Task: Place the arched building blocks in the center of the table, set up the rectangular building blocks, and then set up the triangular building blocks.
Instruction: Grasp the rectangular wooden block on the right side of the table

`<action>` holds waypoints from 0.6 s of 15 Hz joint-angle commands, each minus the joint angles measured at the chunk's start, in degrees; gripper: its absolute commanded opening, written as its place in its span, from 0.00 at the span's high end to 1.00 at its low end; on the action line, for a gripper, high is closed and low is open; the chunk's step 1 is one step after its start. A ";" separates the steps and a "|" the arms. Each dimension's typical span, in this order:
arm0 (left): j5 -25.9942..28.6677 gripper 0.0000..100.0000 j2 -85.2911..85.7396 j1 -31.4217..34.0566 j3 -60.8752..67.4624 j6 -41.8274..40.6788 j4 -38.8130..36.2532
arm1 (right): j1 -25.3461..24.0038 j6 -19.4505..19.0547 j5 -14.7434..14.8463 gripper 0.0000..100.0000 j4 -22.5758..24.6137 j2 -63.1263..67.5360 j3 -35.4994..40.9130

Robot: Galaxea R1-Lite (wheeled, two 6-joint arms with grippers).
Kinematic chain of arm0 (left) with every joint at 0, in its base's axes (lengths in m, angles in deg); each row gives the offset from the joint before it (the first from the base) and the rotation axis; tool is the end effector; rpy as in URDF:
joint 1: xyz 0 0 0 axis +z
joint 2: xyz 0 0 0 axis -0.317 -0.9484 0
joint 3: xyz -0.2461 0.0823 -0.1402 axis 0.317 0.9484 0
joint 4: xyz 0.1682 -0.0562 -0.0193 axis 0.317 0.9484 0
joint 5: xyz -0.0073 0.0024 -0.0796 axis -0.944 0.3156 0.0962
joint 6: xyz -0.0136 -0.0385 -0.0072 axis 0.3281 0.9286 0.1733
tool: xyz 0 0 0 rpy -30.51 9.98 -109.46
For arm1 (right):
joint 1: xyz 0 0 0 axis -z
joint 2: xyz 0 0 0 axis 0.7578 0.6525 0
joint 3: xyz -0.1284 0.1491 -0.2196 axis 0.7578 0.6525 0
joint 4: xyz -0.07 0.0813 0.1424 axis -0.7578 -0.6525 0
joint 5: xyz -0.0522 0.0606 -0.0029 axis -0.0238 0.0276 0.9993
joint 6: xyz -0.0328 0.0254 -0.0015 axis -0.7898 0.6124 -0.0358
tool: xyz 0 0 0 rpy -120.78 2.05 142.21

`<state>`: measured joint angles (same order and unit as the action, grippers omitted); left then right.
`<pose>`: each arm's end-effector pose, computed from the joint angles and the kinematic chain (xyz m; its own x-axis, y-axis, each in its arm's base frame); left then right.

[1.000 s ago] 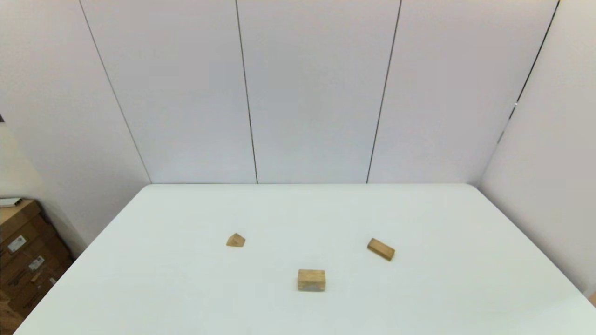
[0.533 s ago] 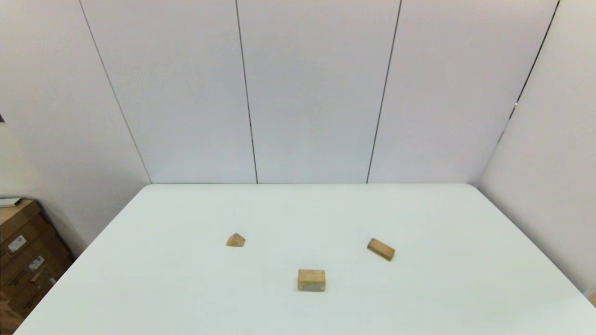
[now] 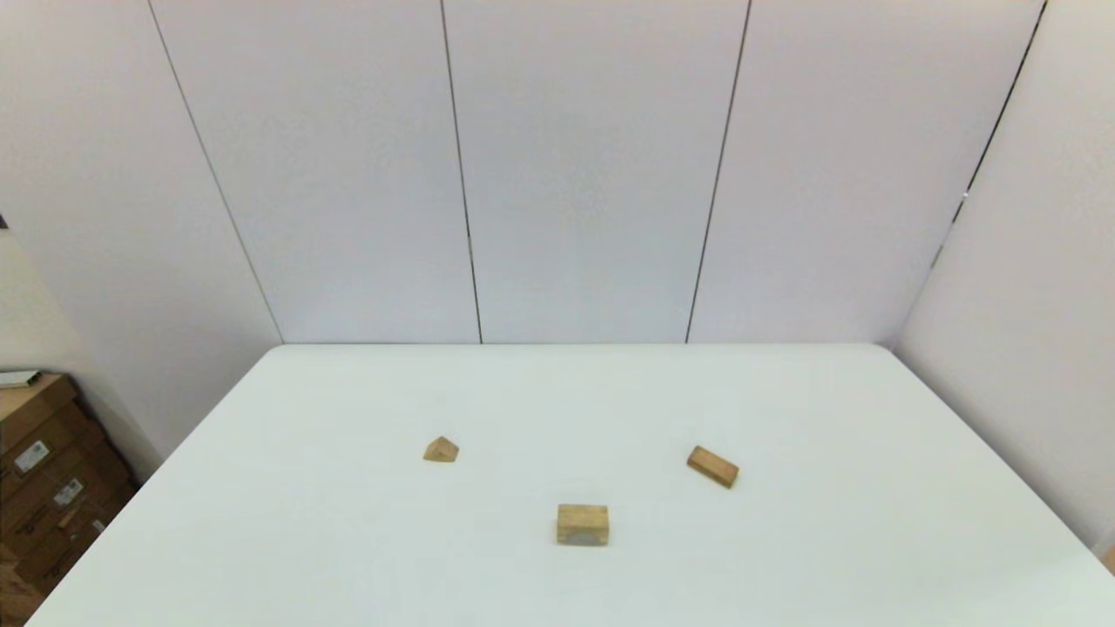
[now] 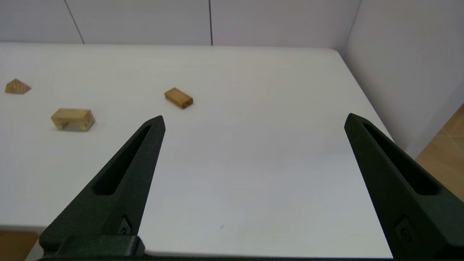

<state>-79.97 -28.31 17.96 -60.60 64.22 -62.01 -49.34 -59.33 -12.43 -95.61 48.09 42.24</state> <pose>-0.0133 0.0002 0.0755 0.9997 -0.0092 -0.0213 0.0095 0.9998 0.0153 -0.0306 0.0006 0.0980 0.9976 0.0179 -0.0671 -0.0185 0.9998 -0.0080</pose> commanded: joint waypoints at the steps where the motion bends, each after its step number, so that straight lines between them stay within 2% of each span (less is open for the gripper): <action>1: 0.00 0.00 -0.07 0.00 0.00 0.00 0.03 | -0.01 0.00 -2.90 0.00 -11.68 3.39 -9.32; 4: 0.00 0.00 -0.07 0.00 0.00 0.00 0.03 | -0.54 0.00 -2.90 0.00 -16.69 10.95 -14.69; 9: 0.00 0.00 -0.07 0.00 0.00 0.00 0.03 | -0.72 -0.09 -3.96 0.00 -16.25 31.25 -21.01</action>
<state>-79.97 -28.31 17.96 -60.60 64.22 -62.01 -49.89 -59.33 -15.46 -111.76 65.08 25.47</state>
